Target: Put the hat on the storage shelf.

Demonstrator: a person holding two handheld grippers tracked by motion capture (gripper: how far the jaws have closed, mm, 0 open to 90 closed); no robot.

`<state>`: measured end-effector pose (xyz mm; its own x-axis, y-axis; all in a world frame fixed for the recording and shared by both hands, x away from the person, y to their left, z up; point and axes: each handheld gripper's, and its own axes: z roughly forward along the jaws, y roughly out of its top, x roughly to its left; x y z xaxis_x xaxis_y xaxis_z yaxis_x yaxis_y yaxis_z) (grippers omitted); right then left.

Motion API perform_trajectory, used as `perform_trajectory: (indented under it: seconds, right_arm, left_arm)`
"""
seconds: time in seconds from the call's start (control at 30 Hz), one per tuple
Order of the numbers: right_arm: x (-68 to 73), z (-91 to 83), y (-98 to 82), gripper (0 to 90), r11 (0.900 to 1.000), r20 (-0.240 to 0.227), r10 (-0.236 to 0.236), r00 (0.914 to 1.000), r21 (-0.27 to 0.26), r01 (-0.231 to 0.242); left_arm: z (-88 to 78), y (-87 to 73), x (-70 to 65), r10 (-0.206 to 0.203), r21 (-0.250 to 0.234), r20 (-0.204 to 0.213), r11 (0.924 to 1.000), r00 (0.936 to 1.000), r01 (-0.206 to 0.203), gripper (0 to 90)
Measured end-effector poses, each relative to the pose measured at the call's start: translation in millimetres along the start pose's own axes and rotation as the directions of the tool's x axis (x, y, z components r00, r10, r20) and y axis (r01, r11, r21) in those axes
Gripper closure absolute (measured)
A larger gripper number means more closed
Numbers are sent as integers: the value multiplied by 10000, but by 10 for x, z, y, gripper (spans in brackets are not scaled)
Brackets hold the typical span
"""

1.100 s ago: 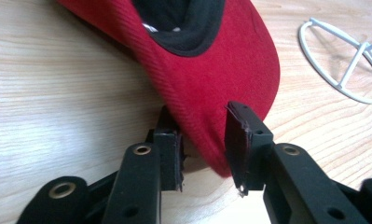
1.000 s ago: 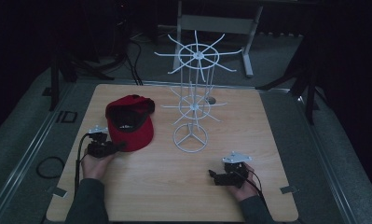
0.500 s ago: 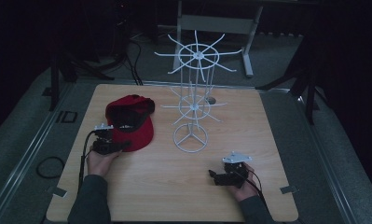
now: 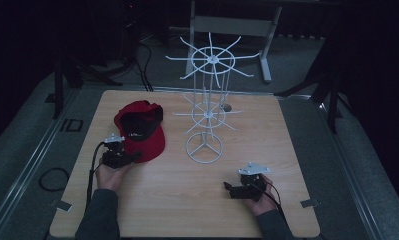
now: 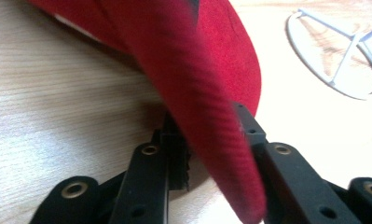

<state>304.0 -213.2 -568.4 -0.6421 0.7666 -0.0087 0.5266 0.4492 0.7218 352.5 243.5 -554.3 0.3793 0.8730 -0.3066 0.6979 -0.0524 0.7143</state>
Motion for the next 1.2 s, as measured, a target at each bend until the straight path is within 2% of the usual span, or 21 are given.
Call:
perform_trajectory:
  seconds: [0.27, 0.37, 0.77, 1.03, 1.2]
  right_arm:
    - [-2, 1, -1, 163, 10000, 1, -28, 10000, -13, 28]
    - [-2, 1, -1, 163, 10000, 1, -30, 10000, -14, 30]
    - [-2, 1, -1, 163, 10000, 1, -31, 10000, -15, 31]
    - [-2, 1, -1, 163, 10000, 1, -28, 10000, -15, 28]
    - [-2, 1, -1, 163, 10000, 0, -29, 10000, -16, 29]
  left_arm:
    - [-30, -4, -62, 179, -455, 183, 9988, 9997, -170, 841]
    - [-42, -2, -112, 585, -544, 35, 9968, 9983, -582, 851]
    - [-12, -9, -152, 471, -929, 147, 9946, 9988, -455, 855]
    - [-51, -1, -165, 530, -1376, 105, 9892, 9985, -511, 855]
    - [-60, -1, -156, 499, -1422, 149, 9887, 9986, -472, 855]
